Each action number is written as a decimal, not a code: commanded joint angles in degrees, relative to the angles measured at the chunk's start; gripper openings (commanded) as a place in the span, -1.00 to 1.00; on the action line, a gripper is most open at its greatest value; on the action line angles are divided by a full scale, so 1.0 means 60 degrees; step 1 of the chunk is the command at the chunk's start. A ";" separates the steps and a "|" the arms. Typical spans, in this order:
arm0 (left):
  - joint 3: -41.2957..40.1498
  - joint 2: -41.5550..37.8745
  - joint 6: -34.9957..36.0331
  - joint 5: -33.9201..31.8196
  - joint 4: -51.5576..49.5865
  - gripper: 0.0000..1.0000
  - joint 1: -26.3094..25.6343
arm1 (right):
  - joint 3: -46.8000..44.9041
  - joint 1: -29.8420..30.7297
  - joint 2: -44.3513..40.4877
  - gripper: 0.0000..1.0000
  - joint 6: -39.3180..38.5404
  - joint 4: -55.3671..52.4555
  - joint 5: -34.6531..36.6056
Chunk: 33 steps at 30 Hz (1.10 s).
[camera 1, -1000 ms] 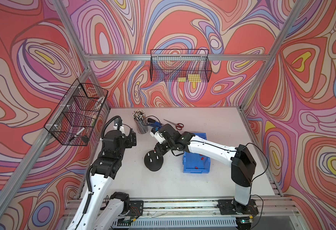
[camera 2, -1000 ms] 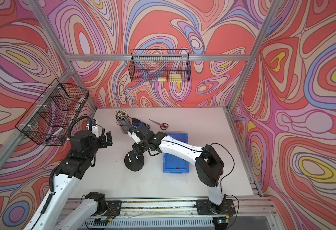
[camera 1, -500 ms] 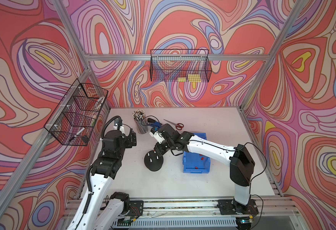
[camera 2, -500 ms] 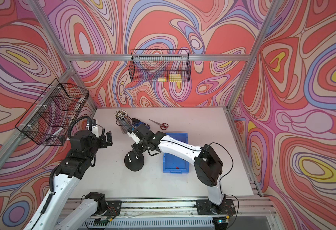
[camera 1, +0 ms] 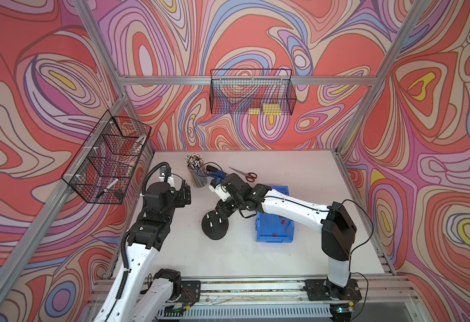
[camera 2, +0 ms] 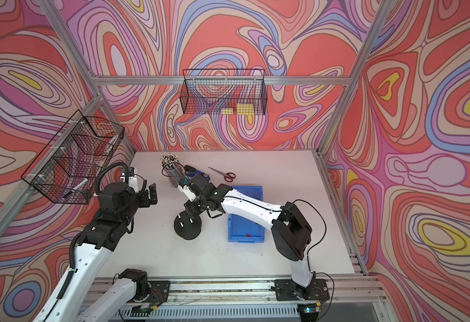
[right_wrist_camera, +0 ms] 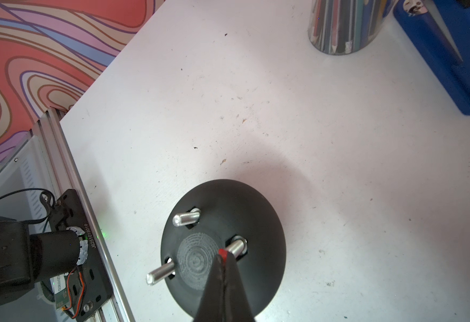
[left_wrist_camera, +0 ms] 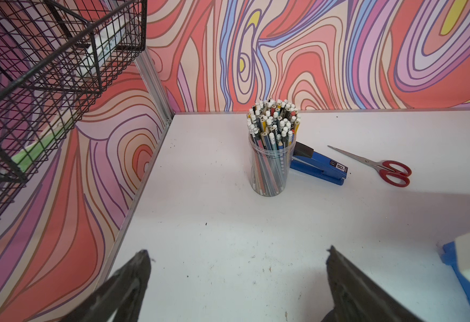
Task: Cover the protruding screws with screw protection sleeves
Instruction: Attach the screw protection sleeve to the screw.
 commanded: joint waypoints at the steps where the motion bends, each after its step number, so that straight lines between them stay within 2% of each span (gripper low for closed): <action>1: -0.0074 -0.0016 0.0054 0.0079 0.0161 0.97 0.0062 | 0.0102 0.0039 0.0283 -1.00 -0.0151 -0.0605 -0.0004; 13: -0.0085 -0.0048 0.0054 0.0055 0.0168 0.96 0.0073 | 0.0337 0.0044 0.0409 -1.00 -0.0518 -0.1057 0.0441; 33: -0.0082 -0.0045 0.0039 0.0049 0.0190 0.96 0.0064 | 0.0651 0.0048 0.0096 -1.00 -0.0283 -0.0223 0.0505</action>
